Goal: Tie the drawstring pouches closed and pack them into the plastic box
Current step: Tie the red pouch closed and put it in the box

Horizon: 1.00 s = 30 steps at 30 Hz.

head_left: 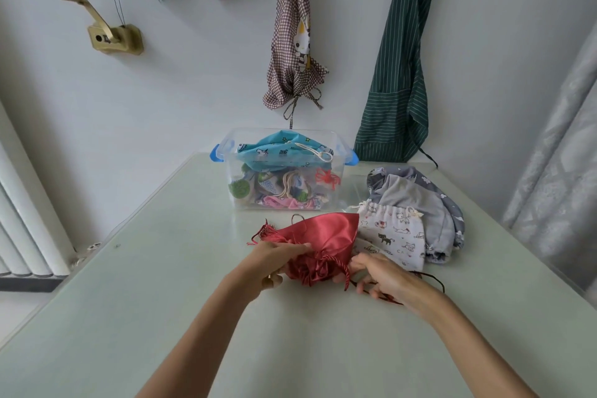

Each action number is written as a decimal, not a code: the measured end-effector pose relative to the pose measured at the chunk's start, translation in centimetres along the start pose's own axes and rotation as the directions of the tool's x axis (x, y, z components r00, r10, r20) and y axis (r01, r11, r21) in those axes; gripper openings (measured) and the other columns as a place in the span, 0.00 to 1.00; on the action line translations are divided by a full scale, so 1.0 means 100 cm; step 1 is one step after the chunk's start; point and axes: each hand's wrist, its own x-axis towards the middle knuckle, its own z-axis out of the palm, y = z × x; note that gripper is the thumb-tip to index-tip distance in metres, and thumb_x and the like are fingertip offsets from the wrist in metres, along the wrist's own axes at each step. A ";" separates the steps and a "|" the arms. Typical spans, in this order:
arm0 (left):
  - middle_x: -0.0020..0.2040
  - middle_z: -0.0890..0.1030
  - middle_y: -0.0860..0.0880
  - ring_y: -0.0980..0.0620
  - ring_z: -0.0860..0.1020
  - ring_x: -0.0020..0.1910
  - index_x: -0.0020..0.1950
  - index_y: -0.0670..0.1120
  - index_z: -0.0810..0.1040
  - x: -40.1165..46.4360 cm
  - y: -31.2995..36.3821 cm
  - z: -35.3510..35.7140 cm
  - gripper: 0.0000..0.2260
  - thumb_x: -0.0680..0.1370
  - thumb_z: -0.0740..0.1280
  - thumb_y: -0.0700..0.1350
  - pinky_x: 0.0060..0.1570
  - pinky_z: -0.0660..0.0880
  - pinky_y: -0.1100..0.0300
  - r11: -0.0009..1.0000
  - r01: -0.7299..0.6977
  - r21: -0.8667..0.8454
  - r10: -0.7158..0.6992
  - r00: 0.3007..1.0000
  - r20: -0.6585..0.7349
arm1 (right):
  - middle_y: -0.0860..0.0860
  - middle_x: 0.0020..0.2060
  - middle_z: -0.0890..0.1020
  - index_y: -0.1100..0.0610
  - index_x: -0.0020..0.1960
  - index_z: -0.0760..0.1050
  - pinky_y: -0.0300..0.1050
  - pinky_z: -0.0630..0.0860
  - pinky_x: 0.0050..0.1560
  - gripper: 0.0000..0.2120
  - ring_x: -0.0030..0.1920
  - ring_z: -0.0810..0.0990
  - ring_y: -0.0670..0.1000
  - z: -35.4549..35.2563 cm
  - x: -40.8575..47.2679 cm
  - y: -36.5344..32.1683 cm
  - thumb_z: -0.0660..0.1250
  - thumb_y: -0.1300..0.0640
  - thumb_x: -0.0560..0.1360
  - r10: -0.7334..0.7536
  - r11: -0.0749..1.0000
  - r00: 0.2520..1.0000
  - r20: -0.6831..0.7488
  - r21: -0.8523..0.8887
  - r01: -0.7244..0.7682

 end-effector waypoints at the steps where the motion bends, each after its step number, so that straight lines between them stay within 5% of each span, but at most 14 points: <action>1: 0.28 0.69 0.54 0.59 0.63 0.23 0.42 0.46 0.83 0.000 0.000 0.000 0.09 0.73 0.72 0.52 0.20 0.55 0.69 1.000 0.025 0.004 -0.025 1.000 0.016 | 0.46 0.44 0.84 0.57 0.45 0.80 0.35 0.65 0.28 0.15 0.32 0.73 0.45 -0.002 0.000 0.000 0.55 0.56 0.80 -0.013 1.000 1.000 0.017 0.012 0.012; 5: 0.34 0.72 0.53 0.57 0.67 0.32 0.49 0.46 0.85 0.000 0.000 -0.003 0.14 0.76 0.68 0.54 0.24 0.61 0.70 0.999 -0.034 0.039 0.032 0.998 0.056 | 0.49 0.35 0.79 0.54 0.40 0.79 0.35 0.70 0.38 0.09 0.36 0.74 0.44 -0.002 -0.003 0.000 0.65 0.53 0.76 -0.100 0.990 0.994 0.039 -0.099 0.103; 9: 0.32 0.71 0.52 0.60 0.69 0.29 0.39 0.47 0.79 -0.002 -0.001 -0.006 0.10 0.77 0.67 0.50 0.31 0.68 0.72 0.980 -0.182 -0.082 0.187 0.981 0.056 | 0.42 0.31 0.80 0.47 0.37 0.80 0.29 0.69 0.37 0.08 0.31 0.76 0.37 0.000 -0.005 0.001 0.69 0.56 0.73 -0.301 0.918 0.944 -0.135 -0.310 0.248; 12: 0.34 0.72 0.50 0.58 0.70 0.32 0.41 0.47 0.82 -0.002 0.002 -0.005 0.10 0.79 0.64 0.46 0.41 0.71 0.69 0.948 -0.249 -0.200 0.261 0.965 0.036 | 0.37 0.30 0.77 0.48 0.40 0.82 0.32 0.66 0.39 0.05 0.36 0.74 0.37 -0.003 -0.009 -0.005 0.69 0.51 0.73 -0.493 0.810 0.831 -0.257 -0.484 0.331; 15: 0.39 0.76 0.50 0.57 0.74 0.40 0.48 0.46 0.83 0.001 0.009 -0.005 0.09 0.79 0.63 0.46 0.49 0.72 0.67 0.912 -0.325 -0.251 0.340 0.940 0.016 | 0.38 0.35 0.74 0.50 0.41 0.78 0.42 0.67 0.45 0.08 0.42 0.70 0.44 -0.005 -0.006 -0.018 0.64 0.49 0.76 -0.723 0.594 0.624 -0.297 -0.729 0.341; 17: 0.46 0.81 0.50 0.58 0.78 0.44 0.54 0.43 0.81 0.004 0.017 -0.007 0.11 0.80 0.61 0.46 0.48 0.74 0.70 0.878 -0.377 -0.296 0.398 0.918 0.011 | 0.42 0.38 0.75 0.52 0.44 0.75 0.43 0.70 0.44 0.08 0.41 0.72 0.46 -0.003 0.000 -0.032 0.61 0.51 0.79 -0.757 0.588 0.571 -0.316 -0.711 0.386; 21: 0.48 0.85 0.47 0.57 0.83 0.45 0.54 0.40 0.79 0.013 0.038 -0.009 0.10 0.81 0.59 0.41 0.45 0.79 0.68 0.729 -0.330 -0.600 0.407 0.913 -0.008 | 0.47 0.30 0.76 0.50 0.43 0.72 0.46 0.71 0.34 0.09 0.30 0.74 0.47 0.002 0.020 -0.051 0.58 0.49 0.80 -0.671 0.711 0.656 -0.346 -0.553 0.435; 24: 0.47 0.85 0.48 0.56 0.83 0.45 0.54 0.42 0.77 0.025 0.041 -0.018 0.08 0.81 0.58 0.41 0.46 0.79 0.65 0.668 -0.267 -0.695 0.373 0.928 0.002 | 0.50 0.35 0.83 0.49 0.47 0.77 0.47 0.77 0.41 0.08 0.37 0.81 0.50 0.004 0.034 -0.047 0.60 0.50 0.78 -0.564 0.765 0.776 -0.282 -0.532 0.363; 27: 0.37 0.82 0.52 0.58 0.80 0.35 0.52 0.43 0.78 0.033 0.038 -0.028 0.08 0.81 0.59 0.41 0.38 0.78 0.68 0.797 -0.195 -0.572 0.322 0.938 0.129 | 0.49 0.26 0.77 0.50 0.48 0.80 0.43 0.68 0.34 0.08 0.26 0.70 0.44 0.002 0.042 -0.036 0.61 0.54 0.78 -0.458 0.808 0.862 -0.217 -0.506 0.302; 30: 0.31 0.74 0.54 0.60 0.71 0.27 0.50 0.45 0.80 0.035 0.033 -0.027 0.08 0.80 0.61 0.41 0.26 0.69 0.70 0.936 -0.114 -0.333 0.204 0.947 0.248 | 0.47 0.30 0.80 0.45 0.43 0.81 0.43 0.72 0.41 0.07 0.30 0.74 0.42 -0.004 0.041 -0.038 0.65 0.49 0.76 -0.366 0.835 0.924 -0.111 -0.477 0.273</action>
